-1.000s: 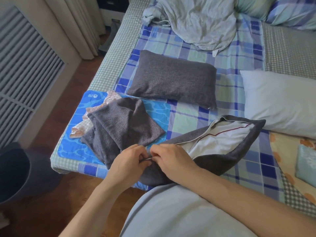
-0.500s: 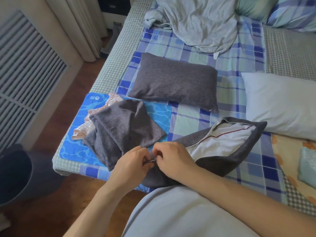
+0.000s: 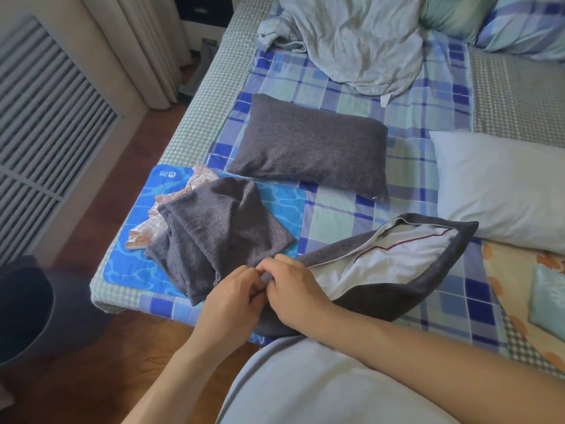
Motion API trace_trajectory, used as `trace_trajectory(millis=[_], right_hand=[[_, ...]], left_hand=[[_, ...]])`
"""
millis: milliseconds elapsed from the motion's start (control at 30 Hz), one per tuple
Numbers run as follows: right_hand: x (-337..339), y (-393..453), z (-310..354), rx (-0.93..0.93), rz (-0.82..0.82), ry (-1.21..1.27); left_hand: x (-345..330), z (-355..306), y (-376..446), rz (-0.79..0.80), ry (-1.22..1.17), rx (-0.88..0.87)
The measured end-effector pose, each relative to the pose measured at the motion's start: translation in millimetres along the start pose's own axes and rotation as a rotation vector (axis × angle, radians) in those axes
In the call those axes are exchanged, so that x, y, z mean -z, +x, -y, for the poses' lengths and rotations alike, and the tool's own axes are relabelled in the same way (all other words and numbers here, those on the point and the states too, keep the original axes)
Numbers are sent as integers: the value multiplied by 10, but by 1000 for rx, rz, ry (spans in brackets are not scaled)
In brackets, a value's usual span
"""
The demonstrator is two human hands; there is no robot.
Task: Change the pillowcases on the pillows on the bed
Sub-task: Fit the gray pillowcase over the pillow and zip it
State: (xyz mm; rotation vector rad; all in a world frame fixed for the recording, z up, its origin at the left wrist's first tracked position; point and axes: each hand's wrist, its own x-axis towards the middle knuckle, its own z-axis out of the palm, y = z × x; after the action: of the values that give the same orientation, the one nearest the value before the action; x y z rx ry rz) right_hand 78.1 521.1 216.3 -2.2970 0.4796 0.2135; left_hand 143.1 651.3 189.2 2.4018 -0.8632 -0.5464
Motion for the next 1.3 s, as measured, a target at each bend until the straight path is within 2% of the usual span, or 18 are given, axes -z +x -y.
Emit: trace_trajectory(millis=[133,633,933,1033,1133,1200,1300], right_hand=[[2,-72,24,55,-23,-137],[342,-39,-458,-312,-110,-178],[751,-10,-815,-386,-259,-272],[835,-13,-898,-420,-278,-267],[815,-96,-912,-313,-193,-258],[755,-164,-913,-225,-151,-208],[691,-199,-984,-225,-190,7]], left_hand=[[33,16,10,43,4,-2],[179,67,72,139,119,17],[324,145,130,220,193,42],[307,74,193,277,335,73],[228,-118,272,277,603,-33],[16,-305,363,238,508,-158],[-382,-649,481,270,138,-174]])
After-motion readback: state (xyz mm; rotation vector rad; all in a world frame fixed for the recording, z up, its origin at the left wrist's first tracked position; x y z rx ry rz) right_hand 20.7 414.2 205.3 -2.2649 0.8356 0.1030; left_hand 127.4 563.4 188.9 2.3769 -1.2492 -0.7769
